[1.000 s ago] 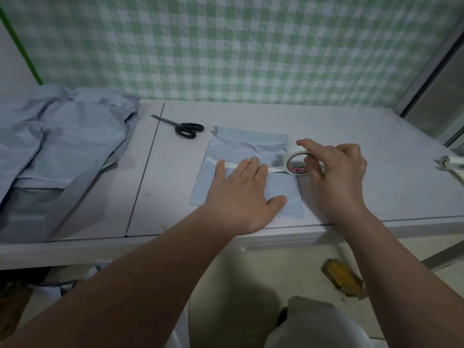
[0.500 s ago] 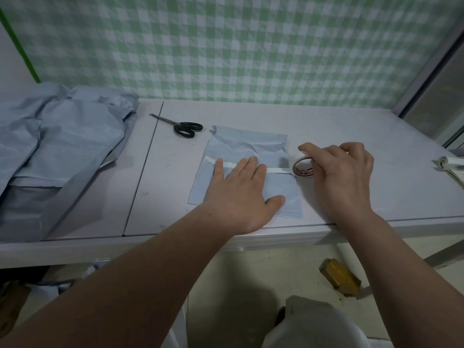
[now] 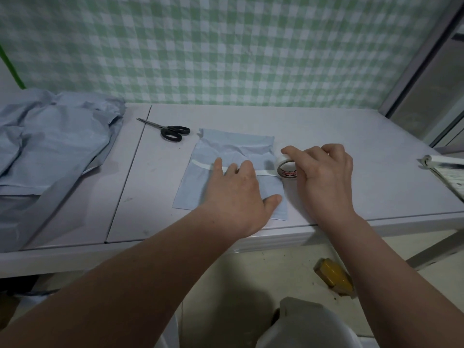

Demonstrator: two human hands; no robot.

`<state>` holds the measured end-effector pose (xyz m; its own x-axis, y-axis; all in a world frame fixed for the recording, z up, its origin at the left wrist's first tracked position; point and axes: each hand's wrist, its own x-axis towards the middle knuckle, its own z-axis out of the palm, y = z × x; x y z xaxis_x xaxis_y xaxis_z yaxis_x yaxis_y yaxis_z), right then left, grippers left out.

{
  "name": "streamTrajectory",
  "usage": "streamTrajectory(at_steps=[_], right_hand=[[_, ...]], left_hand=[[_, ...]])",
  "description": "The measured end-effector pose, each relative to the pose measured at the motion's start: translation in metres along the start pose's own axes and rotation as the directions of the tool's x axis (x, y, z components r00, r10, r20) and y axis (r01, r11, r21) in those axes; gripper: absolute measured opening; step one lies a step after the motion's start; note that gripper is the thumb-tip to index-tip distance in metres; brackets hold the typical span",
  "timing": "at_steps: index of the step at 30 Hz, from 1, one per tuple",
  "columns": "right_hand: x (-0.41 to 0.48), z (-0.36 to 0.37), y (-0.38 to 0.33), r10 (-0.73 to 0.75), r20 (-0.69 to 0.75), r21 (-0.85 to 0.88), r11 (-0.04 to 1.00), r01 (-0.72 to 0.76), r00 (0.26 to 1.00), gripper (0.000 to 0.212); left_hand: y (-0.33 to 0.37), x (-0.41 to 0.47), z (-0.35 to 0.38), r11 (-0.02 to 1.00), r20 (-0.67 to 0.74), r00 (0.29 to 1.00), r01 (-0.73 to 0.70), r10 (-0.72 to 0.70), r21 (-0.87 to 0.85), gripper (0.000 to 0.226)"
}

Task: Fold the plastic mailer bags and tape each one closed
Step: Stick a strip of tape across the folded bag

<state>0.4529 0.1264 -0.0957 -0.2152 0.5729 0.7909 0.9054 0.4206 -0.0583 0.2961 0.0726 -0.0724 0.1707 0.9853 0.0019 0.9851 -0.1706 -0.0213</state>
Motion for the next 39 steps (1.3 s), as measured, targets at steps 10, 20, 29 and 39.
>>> streamTrajectory(at_steps=[10, 20, 29, 39], right_hand=[[0.000, -0.005, -0.002, -0.014, 0.136, -0.032, 0.999, 0.019, 0.991, 0.046], [0.002, -0.006, -0.005, -0.002, 0.187, -0.052, 0.999, 0.012, 0.982, 0.044], [0.004, -0.011, -0.013, 0.028, 0.118, -0.004, 1.000, -0.028, 0.993, 0.048], [0.004, -0.013, -0.014, 0.065, 0.138, 0.040, 0.997, -0.071, 0.988, 0.055]], left_hand=[[0.018, 0.009, -0.008, 0.991, 0.067, 0.998, -0.003, -0.006, 0.133, 0.074], [0.017, 0.007, -0.002, 0.989, 0.055, 0.997, 0.042, -0.050, 0.144, 0.075], [-0.033, -0.010, 0.000, 0.987, 0.030, 0.989, 0.143, -0.145, 0.074, 0.080], [-0.066, -0.022, 0.002, 0.966, 0.047, 0.966, 0.250, -0.253, 0.064, 0.086]])
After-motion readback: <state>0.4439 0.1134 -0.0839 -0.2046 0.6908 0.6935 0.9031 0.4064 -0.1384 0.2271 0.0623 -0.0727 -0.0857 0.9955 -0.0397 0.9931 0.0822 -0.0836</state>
